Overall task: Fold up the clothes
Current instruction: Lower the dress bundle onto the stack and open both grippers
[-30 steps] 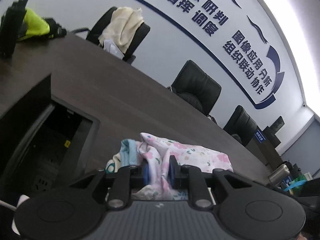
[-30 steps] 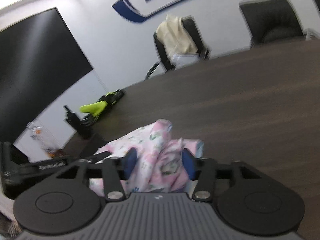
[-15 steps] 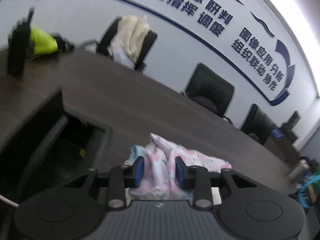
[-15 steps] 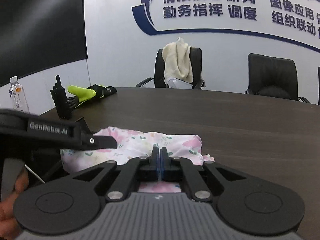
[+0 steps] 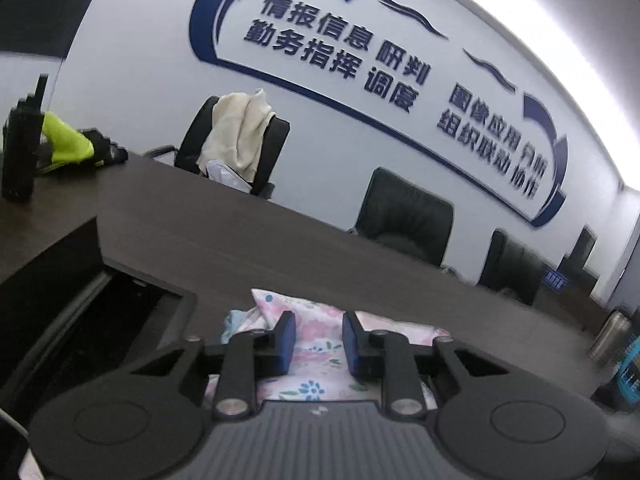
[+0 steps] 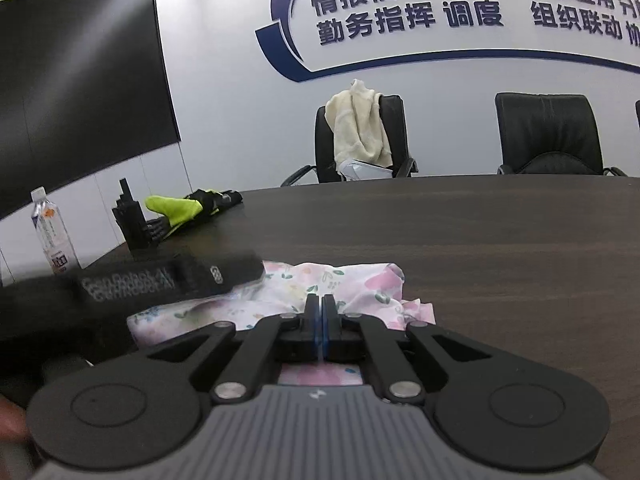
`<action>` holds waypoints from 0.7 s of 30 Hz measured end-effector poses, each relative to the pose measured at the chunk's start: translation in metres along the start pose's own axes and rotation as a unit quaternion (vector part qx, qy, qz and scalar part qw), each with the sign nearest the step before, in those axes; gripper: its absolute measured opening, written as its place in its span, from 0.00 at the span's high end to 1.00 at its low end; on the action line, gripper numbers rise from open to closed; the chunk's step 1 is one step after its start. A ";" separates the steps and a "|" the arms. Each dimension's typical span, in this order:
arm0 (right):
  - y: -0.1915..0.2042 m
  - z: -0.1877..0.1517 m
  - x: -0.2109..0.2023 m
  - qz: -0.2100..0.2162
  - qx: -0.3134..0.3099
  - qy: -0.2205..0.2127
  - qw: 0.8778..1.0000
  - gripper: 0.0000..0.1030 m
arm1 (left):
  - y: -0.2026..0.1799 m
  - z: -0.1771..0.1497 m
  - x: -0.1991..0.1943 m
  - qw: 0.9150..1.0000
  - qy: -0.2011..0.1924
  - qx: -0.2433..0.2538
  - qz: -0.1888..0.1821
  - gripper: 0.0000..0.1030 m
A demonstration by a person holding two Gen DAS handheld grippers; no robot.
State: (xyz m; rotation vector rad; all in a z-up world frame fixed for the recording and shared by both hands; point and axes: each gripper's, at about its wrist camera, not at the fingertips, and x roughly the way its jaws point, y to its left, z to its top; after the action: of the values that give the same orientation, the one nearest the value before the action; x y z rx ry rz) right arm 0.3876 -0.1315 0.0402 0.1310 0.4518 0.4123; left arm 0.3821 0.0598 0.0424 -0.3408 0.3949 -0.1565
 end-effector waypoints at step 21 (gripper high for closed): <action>-0.025 0.023 0.024 -0.028 0.043 -0.010 0.999 0.96 | 0.018 -0.002 0.008 0.999 0.022 -0.010 -0.024 0.77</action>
State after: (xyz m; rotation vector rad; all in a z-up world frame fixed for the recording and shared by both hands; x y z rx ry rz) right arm 0.4261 -0.1454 0.0458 0.2050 0.4528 0.3374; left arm 0.3899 0.0741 0.0312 -0.3673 0.4318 -0.2082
